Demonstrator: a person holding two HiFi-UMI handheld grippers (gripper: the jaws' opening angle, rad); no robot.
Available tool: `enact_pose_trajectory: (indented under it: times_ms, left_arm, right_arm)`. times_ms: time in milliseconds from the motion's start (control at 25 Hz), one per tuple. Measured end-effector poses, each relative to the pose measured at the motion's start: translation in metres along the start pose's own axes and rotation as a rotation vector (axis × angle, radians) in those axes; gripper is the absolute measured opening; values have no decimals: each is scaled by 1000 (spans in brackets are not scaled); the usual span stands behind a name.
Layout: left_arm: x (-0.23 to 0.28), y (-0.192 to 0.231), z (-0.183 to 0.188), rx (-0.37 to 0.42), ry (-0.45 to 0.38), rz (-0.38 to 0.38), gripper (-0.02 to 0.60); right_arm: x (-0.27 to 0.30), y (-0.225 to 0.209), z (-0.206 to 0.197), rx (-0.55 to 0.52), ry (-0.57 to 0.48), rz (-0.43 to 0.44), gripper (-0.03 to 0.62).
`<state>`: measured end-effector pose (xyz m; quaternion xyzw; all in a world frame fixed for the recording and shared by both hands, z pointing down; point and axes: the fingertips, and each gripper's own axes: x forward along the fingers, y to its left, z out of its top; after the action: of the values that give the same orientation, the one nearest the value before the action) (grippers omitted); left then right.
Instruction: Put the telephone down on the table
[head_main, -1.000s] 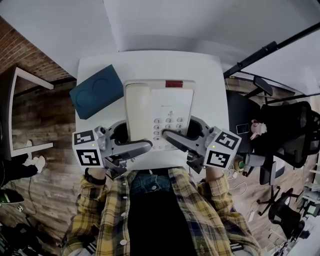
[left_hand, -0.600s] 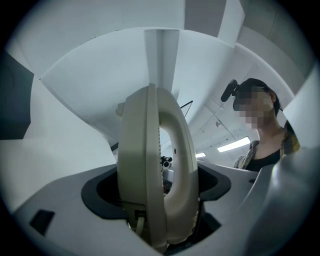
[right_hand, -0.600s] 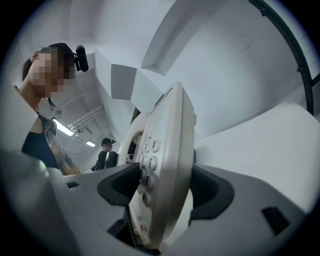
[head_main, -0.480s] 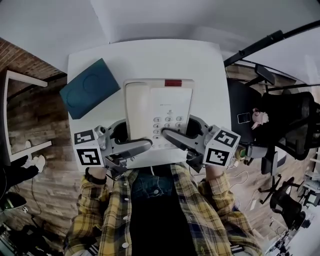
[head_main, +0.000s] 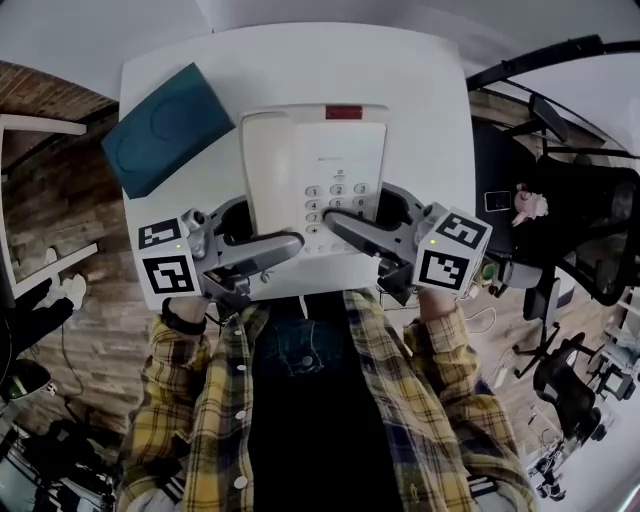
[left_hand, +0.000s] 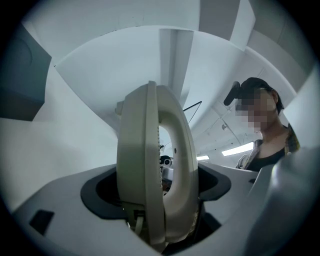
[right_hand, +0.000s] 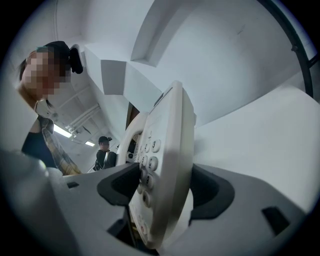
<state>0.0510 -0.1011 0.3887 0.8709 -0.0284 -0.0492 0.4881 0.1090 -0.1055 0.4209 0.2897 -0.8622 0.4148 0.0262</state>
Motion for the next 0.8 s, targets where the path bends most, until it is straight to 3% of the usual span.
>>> enact_pose_trajectory:
  times_ms: [800]
  left_arm:
    - [0, 67, -45, -205, 38, 66, 397]
  right_arm:
    - [17, -53, -61, 188, 16, -41, 288]
